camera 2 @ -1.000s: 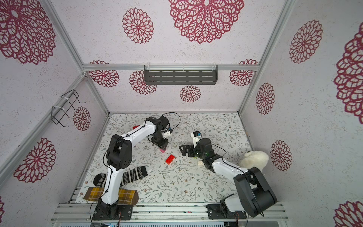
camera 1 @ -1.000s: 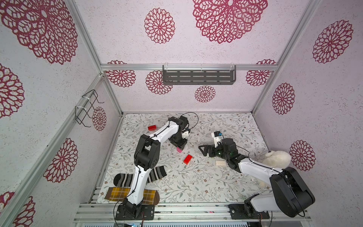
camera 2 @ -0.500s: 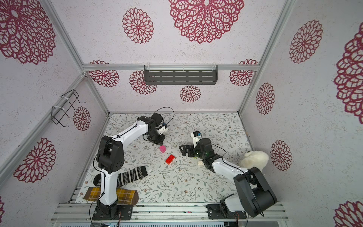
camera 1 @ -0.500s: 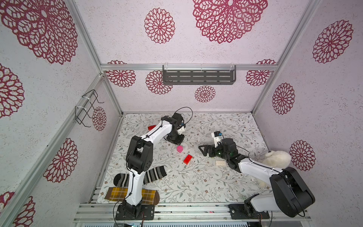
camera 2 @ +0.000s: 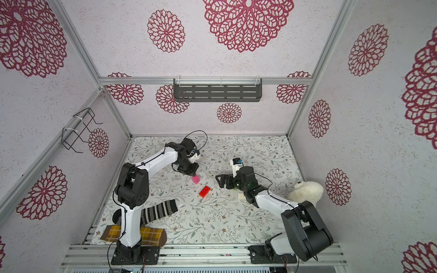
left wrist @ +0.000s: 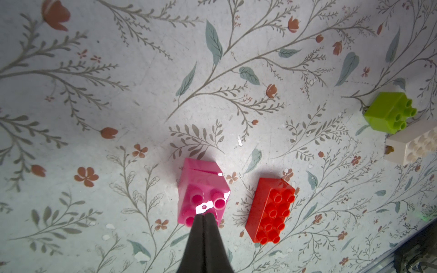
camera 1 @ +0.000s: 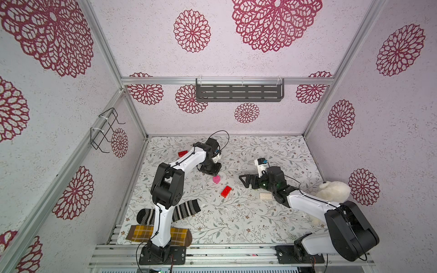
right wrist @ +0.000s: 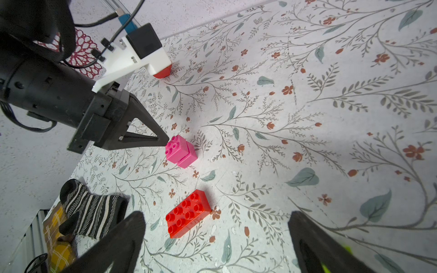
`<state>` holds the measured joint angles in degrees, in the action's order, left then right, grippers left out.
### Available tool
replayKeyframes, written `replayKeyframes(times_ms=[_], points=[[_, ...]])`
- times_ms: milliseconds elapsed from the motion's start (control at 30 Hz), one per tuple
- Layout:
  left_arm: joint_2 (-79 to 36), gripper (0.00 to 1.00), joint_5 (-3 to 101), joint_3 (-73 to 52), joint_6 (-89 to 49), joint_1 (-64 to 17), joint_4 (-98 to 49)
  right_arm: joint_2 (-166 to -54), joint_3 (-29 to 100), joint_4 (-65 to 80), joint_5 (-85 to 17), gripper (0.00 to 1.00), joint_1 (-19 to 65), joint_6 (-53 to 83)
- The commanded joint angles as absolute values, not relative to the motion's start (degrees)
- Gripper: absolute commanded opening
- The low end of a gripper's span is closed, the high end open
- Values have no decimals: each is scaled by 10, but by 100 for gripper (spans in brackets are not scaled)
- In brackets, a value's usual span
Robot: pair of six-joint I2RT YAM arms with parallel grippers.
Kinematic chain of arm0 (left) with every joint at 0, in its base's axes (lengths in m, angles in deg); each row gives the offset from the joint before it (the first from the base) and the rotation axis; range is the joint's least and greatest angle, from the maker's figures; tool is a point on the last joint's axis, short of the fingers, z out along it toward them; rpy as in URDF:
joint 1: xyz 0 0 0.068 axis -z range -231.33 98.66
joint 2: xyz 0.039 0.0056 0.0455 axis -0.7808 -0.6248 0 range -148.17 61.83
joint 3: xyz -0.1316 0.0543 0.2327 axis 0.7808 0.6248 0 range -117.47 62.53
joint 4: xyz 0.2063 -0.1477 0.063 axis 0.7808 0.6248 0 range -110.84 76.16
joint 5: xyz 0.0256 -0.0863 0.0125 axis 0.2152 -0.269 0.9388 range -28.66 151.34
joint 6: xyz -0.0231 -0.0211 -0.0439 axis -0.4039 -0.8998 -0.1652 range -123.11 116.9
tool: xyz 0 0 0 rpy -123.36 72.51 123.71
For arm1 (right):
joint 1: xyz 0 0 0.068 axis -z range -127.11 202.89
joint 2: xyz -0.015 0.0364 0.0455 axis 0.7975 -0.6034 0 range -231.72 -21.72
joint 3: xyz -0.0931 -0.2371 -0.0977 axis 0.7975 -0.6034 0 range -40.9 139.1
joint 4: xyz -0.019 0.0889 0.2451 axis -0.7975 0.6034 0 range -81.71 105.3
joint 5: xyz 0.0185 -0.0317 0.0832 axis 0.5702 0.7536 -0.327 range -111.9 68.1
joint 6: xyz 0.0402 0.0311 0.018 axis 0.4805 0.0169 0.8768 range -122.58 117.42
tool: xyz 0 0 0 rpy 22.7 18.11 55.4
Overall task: Assemble an ice cream with lego
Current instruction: Assemble the lego brick with the lego brick.
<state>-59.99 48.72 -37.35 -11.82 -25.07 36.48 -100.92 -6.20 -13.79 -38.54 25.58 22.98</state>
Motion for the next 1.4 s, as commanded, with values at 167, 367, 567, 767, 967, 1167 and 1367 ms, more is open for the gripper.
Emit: replayKeyframes(times_ms=[167,367,567,767,967,1167,1367], points=[[-587,0,483,-383,-116,-243,371,-1006,-48,-137,-384,99,253,231],[-595,0,478,-383,-114,-239,376,-1005,-48,-137,-382,99,253,232],[-608,0,491,-378,-108,-236,387,-1005,-48,-136,-382,99,253,231],[-613,0,491,-373,-107,-229,396,-1006,-47,-135,-382,99,253,232],[-630,0,492,-378,-106,-229,406,-1005,-47,-134,-381,99,253,232],[-641,0,493,-391,-109,-229,412,-1003,-47,-134,-380,99,253,231],[-660,0,491,-432,-108,-228,439,-1002,-47,-134,-381,99,253,231]])
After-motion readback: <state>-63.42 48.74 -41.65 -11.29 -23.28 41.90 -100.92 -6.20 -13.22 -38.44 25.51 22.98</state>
